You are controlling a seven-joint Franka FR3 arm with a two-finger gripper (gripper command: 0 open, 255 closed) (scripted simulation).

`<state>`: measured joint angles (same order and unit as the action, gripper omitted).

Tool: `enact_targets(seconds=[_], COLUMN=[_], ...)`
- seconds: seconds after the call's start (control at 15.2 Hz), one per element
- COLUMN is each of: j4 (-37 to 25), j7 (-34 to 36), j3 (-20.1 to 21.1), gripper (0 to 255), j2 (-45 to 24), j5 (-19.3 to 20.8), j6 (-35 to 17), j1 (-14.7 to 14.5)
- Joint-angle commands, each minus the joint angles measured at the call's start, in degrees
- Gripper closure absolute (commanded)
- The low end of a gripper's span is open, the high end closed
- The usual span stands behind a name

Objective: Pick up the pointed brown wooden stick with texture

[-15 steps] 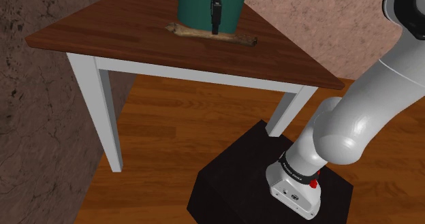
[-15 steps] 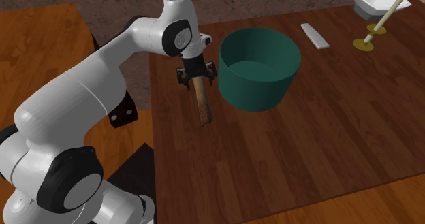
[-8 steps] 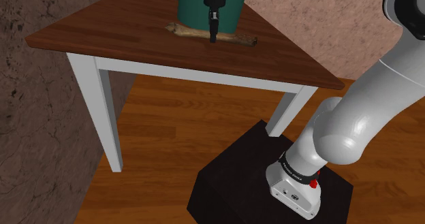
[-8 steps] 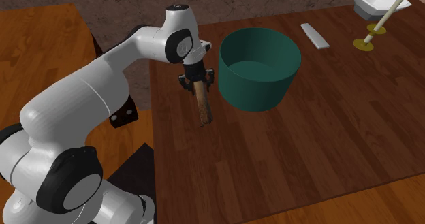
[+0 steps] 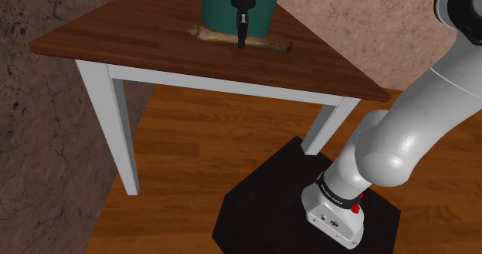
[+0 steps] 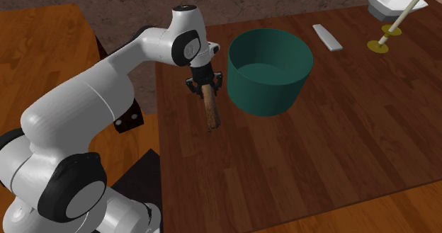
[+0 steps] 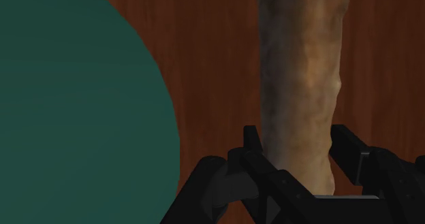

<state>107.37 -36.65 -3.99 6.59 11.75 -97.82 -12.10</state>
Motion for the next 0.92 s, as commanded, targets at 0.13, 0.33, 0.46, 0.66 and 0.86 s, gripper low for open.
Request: enact_targets(seconds=[0.13, 0.33, 0.46, 0.66, 0.86], j4=[-1.51, -4.02, -5.77, -8.53, -11.45], j7=[-0.3, -0.7, -0.96, -1.37, -1.79], j3=[0.0, 0.05, 0.09, 0.13, 0.18], gripper=[255, 255, 255, 255, 255], j2=[-0.03, -0.23, -0.42, -0.81, -1.33], j5=[-0.05, -0.12, -0.16, -0.2, -0.24], j6=[1.53, 3.82, 5.35, 7.68, 10.05], j1=[0.01, -0.02, -0.04, -0.06, -0.09])
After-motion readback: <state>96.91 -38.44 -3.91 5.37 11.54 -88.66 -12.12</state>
